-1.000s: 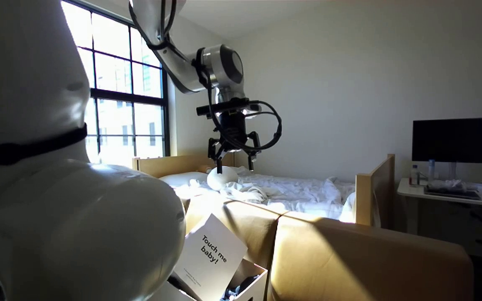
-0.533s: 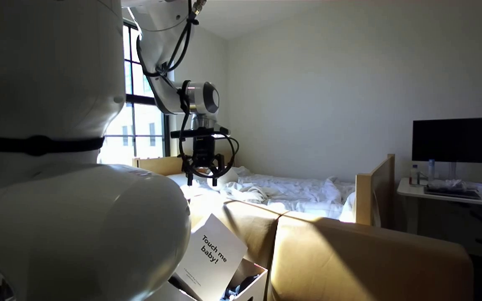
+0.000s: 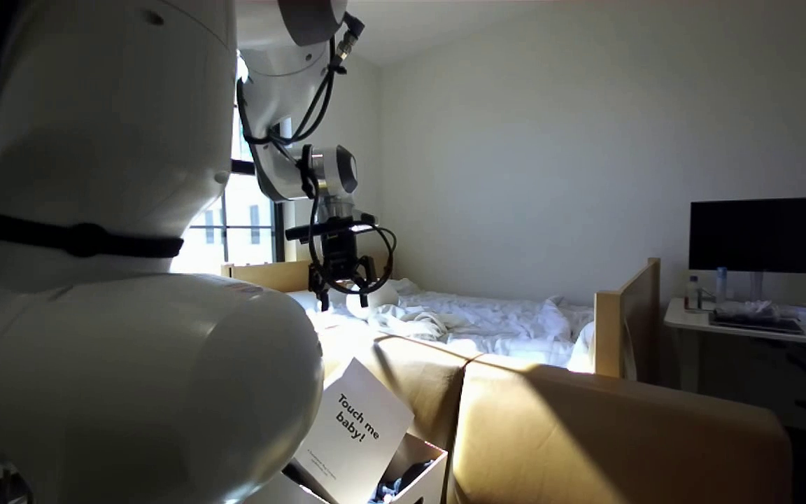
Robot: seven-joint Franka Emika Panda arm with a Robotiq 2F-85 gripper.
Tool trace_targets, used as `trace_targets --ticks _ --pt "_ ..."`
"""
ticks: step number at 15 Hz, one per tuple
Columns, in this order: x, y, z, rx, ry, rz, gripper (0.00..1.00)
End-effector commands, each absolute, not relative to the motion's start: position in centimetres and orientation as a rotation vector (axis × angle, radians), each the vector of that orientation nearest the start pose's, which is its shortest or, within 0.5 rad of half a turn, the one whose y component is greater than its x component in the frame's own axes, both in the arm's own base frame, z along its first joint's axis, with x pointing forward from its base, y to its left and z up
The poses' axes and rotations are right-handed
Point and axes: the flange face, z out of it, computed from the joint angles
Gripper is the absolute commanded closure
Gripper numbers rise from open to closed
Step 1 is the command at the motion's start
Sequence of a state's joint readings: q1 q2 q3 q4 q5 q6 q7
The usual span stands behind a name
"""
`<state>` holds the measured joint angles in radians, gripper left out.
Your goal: Remove the white paper bag from the box and put it on the couch
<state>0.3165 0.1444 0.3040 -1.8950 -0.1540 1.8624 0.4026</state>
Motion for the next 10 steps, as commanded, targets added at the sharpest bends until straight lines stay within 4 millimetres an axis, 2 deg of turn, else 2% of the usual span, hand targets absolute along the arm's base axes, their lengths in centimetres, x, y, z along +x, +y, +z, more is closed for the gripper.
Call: trace_targets --ticks 1,3,5,7,10 --pt "50.3 38.3 37.1 -3.362 -0.615 0.200 0.00" --pt "51.2 41.6 33.7 -3.340 -0.747 0.263 0.00" --pt "51.7 44.8 31.1 -3.296 -0.761 0.295 0.00" --pt "53.1 46.9 29.0 -3.248 -0.717 0.297 0.00" --pt "55.9 48.5 26.9 -3.247 -0.443 0.264 0.00"
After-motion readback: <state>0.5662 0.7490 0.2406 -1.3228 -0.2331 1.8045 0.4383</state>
